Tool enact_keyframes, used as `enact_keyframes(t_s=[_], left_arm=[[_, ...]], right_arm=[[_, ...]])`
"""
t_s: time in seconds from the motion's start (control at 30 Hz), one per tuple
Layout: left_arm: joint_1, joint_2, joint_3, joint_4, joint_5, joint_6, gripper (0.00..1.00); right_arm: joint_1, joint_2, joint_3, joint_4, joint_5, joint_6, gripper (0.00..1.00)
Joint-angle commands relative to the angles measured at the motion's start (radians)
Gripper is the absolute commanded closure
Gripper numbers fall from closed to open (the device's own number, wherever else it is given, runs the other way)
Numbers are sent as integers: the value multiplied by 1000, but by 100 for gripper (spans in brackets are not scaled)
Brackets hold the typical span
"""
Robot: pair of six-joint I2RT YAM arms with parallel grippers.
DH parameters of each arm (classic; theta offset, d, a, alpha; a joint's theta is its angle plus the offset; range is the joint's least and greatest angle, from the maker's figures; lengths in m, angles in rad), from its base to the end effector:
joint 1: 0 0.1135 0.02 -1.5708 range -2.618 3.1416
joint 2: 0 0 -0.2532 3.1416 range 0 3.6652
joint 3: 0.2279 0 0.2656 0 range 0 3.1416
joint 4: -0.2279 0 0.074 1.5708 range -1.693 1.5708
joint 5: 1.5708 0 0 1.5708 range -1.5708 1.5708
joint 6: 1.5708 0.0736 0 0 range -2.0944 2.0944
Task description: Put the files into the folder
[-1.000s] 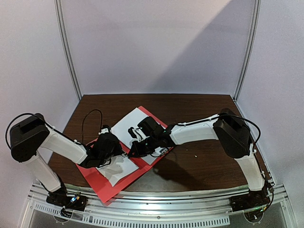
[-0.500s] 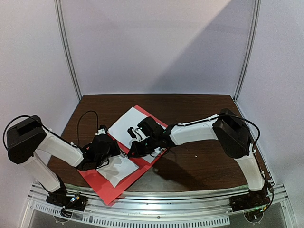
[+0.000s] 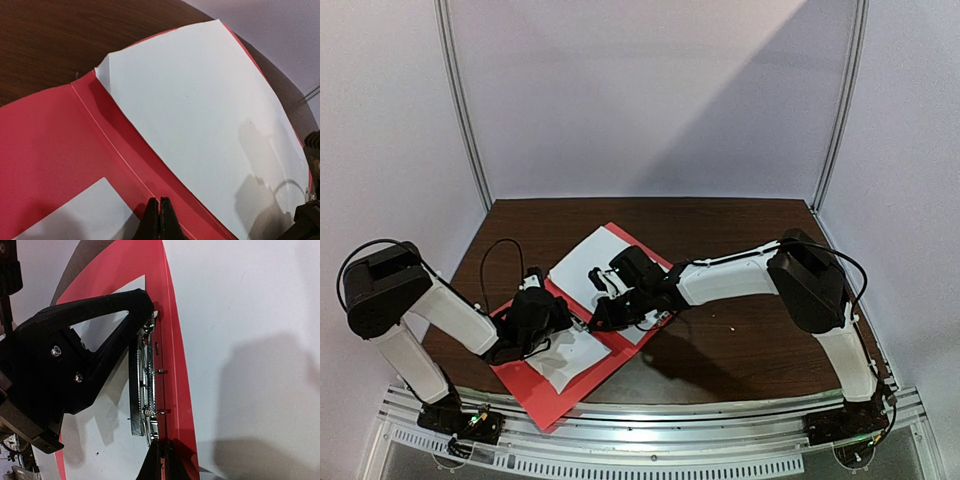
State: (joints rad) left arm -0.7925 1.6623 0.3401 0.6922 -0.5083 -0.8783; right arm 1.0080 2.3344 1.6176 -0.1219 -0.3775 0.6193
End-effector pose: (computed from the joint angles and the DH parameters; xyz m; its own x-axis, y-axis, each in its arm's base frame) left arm 0.2198 -0.1719 0.0482 -0.5304 -0.4197 -0.7366 -0.0974 0.8933 -0.4388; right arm 0.2571 0.4583 0.0657 -0.8558 -0.3453 -0.3852 -0.5169 0.5993 0.6112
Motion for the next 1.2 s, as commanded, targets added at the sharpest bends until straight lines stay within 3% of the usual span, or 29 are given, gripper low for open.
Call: enact_keyframes(t_s=[0.0, 0.3, 0.67, 1.17], left_arm=[[10, 100, -79, -349, 107, 33, 100], [29, 162, -13, -260, 147, 146, 100], [85, 174, -78, -103, 279, 237, 100], [85, 218, -43, -23, 375, 300, 100]], right_arm=[[-17, 175, -114, -325, 233, -13, 98], [-16, 102, -127, -229, 163, -75, 96], [-54, -4, -122, -120, 149, -97, 85], [-68, 148, 140, -113, 6, -187, 80]])
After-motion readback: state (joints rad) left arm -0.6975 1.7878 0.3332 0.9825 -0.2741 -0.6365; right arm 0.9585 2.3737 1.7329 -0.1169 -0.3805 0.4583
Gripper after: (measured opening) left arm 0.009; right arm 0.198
